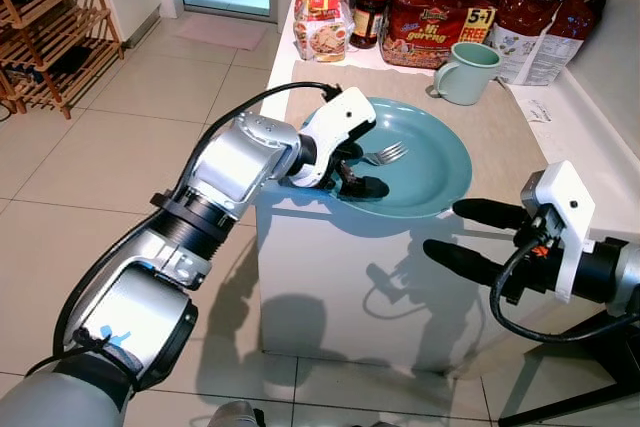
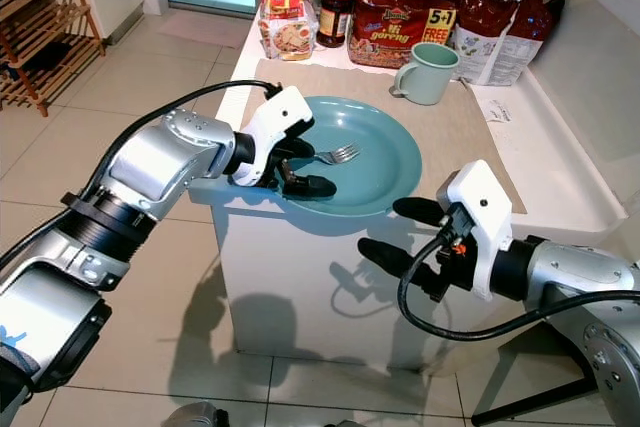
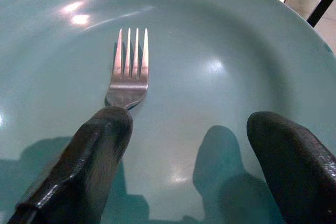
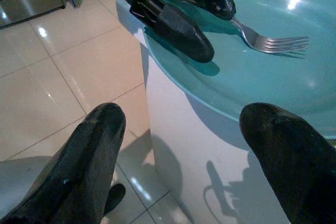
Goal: Setting the table
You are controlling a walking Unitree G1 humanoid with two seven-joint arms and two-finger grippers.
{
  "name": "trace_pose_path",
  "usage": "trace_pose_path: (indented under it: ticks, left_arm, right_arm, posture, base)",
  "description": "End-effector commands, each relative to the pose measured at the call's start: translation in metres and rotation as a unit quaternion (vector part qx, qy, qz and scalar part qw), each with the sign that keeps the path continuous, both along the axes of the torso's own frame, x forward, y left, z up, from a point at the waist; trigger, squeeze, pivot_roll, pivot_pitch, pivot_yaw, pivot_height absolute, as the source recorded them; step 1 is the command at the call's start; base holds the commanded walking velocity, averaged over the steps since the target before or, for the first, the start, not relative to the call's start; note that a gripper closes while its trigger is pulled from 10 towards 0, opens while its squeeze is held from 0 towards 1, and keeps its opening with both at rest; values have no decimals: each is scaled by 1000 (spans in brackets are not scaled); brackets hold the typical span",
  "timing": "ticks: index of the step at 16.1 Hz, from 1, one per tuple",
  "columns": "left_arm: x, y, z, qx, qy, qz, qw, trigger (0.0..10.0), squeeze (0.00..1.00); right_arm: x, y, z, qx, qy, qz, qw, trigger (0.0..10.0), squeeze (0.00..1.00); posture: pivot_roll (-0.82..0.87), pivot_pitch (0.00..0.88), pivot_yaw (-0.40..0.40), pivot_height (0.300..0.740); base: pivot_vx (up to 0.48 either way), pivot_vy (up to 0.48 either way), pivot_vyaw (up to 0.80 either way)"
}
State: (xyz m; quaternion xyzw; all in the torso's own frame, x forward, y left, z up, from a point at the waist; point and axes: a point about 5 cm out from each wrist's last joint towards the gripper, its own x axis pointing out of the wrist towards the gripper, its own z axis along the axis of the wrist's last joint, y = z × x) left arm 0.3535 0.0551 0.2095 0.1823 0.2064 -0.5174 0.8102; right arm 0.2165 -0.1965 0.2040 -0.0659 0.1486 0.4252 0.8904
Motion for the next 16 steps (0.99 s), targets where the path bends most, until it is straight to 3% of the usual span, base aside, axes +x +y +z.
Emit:
trace_pose_path:
  ticks: [1,9,13,14,15,16]
  left_arm:
    - [2,1,-1,10,10,4,1000,0,0]
    - [2,3,-3,29,-1,-4,1000,0,0]
    - [1,-1,6,13,-28,-18,999,0,0]
    - [-3,-5,15,-14,-38,-40,998,941,0]
    - [-5,-7,20,-26,-41,-53,997,9608,0]
    - [-8,-10,28,-32,-48,-64,996,10000,55]
  right_arm:
    - [-2,0,1,-8,3,2,1000,10000,0]
    - [-2,-3,2,-12,3,0,1000,10000,0]
    - [0,-5,5,-15,-2,-1,1000,10000,0]
    - [0,-5,6,-16,-3,0,1000,10000,0]
    - [0,-6,6,-17,-3,0,1000,10000,0]
    - [0,-6,6,-21,-3,-1,1000,10000,0]
  posture:
    - [21,28,-81,740]
    - [18,26,-83,740]
    - [13,19,-86,740]
    - [12,14,-87,740]
    - [12,14,-87,740]
    - [13,8,-90,740]
  base:
    - [0,0,0]
    - [0,0,0]
    - [0,0,0]
    - [0,0,0]
    - [0,0,0]
    - [0,0,0]
